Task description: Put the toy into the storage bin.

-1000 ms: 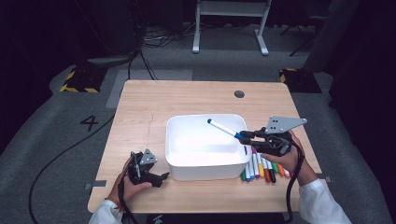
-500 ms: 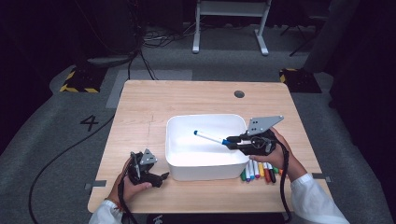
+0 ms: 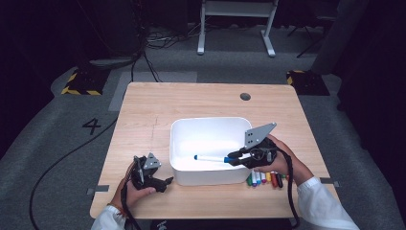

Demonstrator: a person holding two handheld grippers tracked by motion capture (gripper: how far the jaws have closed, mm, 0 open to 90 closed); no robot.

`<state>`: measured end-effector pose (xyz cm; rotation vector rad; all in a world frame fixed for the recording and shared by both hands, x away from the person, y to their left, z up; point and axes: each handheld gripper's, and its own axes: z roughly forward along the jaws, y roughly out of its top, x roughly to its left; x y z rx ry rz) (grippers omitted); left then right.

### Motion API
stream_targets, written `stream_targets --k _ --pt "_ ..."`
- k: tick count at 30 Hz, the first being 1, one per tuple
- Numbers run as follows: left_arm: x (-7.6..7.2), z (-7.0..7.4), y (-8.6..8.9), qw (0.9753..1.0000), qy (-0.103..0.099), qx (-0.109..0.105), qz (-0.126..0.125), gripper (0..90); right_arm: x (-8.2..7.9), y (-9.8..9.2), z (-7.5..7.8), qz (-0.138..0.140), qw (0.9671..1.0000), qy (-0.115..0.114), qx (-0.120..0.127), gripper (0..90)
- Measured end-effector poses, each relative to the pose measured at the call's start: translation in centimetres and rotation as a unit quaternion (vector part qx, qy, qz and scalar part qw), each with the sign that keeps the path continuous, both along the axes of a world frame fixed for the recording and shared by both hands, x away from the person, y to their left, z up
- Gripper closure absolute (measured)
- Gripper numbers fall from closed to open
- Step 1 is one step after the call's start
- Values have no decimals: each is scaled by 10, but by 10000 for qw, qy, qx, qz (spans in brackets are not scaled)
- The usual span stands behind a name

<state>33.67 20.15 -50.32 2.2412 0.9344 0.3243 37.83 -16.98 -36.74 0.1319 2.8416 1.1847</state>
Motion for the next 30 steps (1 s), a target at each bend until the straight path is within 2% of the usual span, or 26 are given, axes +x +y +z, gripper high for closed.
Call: stream_targets --k 8,9,13,19,22,23,28,29,30 --pt "0 0 0 10000 -12 8 -3 89 0 2 -3 112 9998 78 -174 747" --pt "0 0 0 10000 -7 9 -10 89 0 2 -3 32 9999 36 -161 673" --pt "0 0 0 10000 -7 13 -13 89 2 -1 -2 -101 9999 22 -58 650" --pt "0 0 0 10000 -2 9 -7 89 2 -11 2 -455 9988 -83 131 604" --pt "0 0 0 10000 -1 7 -10 89 1 -18 7 -688 9971 -169 267 578" --pt "0 0 0 10000 -1 9 -10 89 0 -23 10 -861 9952 -208 407 564" --pt "0 0 0 10000 -7 15 -4 89 -3 -35 16 -1159 9913 -385 494 528" --pt "0 0 0 10000 -1 9 -11 89 -4 -38 18 -1220 9904 -410 496 499" --pt "0 0 0 10000 -1 8 -10 89 -6 -45 20 -1396 9875 -513 512 454"
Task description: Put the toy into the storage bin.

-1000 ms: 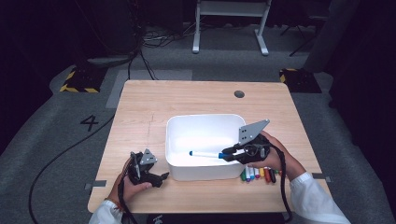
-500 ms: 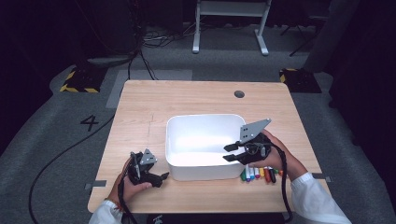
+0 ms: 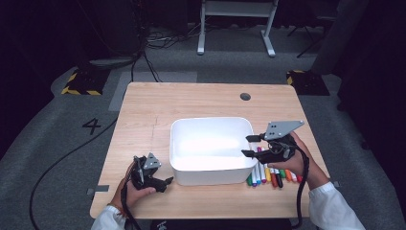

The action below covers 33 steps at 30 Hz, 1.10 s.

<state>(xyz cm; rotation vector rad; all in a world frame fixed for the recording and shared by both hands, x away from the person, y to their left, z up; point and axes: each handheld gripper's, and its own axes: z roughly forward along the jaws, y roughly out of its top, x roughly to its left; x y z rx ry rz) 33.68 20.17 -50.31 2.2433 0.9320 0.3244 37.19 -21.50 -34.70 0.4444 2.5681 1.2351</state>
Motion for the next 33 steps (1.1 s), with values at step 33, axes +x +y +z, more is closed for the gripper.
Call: stream_targets --k 33 --pt "0 0 0 10000 -21 22 33 89 -30 -143 -73 -2442 9696 89 -153 322"
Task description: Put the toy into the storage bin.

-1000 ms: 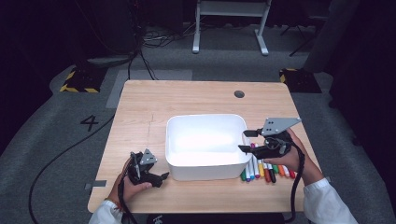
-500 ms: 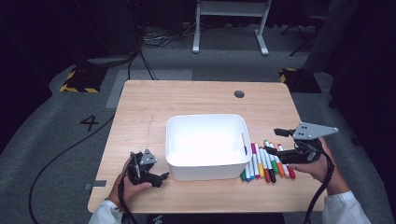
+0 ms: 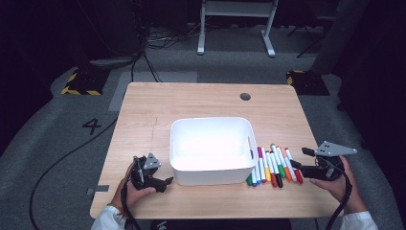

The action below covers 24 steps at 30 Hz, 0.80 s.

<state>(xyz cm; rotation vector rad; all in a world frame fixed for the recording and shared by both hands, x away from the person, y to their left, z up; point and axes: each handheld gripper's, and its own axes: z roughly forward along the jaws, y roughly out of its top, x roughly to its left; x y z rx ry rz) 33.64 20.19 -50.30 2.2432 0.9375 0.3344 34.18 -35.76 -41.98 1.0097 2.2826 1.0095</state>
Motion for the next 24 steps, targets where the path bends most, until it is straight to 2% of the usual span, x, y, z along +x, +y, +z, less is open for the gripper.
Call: stream_targets --k 2,7,12,20,21,24 --pt "0 0 0 10000 4 -3 -4 89 -1 -5 -8 -56 9999 68 54 326" --pt "0 0 0 10000 0 1 -2 89 -3 -13 -23 -219 9995 214 5 335" --pt "0 0 0 10000 -1 -6 5 89 -1 -21 -41 -337 9984 423 -141 356" --pt "0 0 0 10000 6 -1 -4 89 2 -30 -55 -522 9966 606 -193 408" --pt "0 0 0 10000 6 0 -4 89 2 -33 -57 -608 9960 636 -125 425" --pt "0 0 0 10000 5 1 -5 89 2 -35 -60 -645 9955 678 -139 438"
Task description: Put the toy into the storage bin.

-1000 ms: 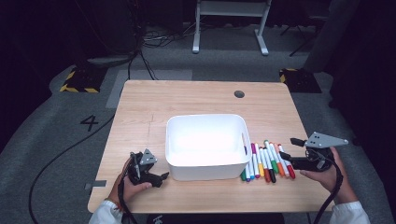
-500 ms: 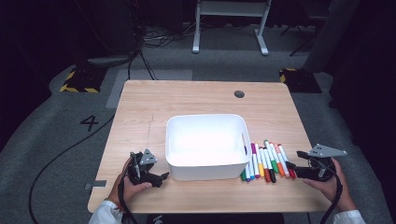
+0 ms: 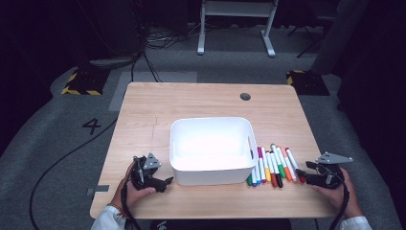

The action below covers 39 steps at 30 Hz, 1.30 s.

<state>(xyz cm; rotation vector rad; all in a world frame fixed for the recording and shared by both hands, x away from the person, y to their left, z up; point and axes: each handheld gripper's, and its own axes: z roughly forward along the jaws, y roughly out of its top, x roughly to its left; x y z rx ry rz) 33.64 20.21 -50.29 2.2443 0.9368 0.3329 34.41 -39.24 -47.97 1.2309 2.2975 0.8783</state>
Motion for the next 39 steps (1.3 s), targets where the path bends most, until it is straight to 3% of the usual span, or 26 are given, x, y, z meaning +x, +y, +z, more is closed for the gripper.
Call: stream_targets --k 5,12,23,28,32,39 --pt "0 0 0 10000 0 0 1 89 1 -4 -7 -187 9997 90 -97 491" --pt "0 0 0 10000 -1 -2 3 89 1 -14 -9 -487 9987 67 101 729" --pt "0 0 0 10000 1 -4 2 89 3 -15 -9 -506 9985 -48 184 748" --pt "0 0 0 10000 0 -2 2 89 2 -15 2 -436 9983 -218 334 748" --pt "0 0 0 10000 3 -4 3 89 -1 -10 24 -277 9969 -444 593 748" --pt "0 0 0 10000 1 -5 4 89 -4 5 51 82 9953 -691 669 748"
